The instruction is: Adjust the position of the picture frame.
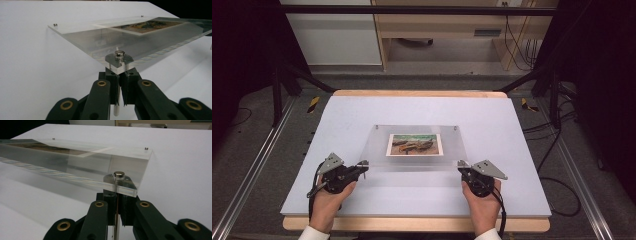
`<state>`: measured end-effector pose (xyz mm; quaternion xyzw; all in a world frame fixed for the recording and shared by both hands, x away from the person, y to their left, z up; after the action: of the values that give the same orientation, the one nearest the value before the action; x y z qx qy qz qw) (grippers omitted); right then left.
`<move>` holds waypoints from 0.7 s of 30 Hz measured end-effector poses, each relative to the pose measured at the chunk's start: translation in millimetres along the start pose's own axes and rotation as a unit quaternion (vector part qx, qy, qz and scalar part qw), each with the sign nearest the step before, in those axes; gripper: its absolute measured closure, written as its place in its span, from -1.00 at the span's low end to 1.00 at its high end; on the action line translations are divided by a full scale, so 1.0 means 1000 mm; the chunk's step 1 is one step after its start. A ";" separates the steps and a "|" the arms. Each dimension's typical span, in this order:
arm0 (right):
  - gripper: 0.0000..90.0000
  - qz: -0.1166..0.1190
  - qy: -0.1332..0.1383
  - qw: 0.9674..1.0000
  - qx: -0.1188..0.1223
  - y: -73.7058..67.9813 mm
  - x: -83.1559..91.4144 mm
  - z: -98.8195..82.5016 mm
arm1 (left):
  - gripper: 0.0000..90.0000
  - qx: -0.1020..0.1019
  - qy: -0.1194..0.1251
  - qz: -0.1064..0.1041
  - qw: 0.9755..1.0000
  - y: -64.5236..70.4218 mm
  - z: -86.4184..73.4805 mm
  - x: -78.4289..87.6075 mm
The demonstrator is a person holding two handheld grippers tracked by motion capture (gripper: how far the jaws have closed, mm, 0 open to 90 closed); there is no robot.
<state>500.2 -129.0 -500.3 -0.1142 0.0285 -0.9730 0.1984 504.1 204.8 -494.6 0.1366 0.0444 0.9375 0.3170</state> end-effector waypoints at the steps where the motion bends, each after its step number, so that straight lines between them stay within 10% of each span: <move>1: 0.88 -0.001 0.000 1.000 -0.001 0.000 0.000 -0.002 | 0.87 0.000 -0.002 0.000 1.000 0.000 -0.001 0.000; 21: 0.88 -0.005 -0.031 0.999 -0.005 -0.002 -0.002 -0.027 | 0.84 -0.008 -0.056 0.020 0.998 -0.003 -0.025 -0.002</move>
<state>494.8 -126.0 -526.4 -0.1458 0.0270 -0.9698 0.1938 499.8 206.4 -519.9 0.1873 0.0166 0.9349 0.3009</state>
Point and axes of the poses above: each handheld gripper's, and its own axes: x roughly backward along the jaws, z roughly out of its top, y roughly to its right, the point moved 9 cm from there along -x, roughly forward along the jaws, and after that the axes turned 12 degrees about y, right-handed, at the moved point
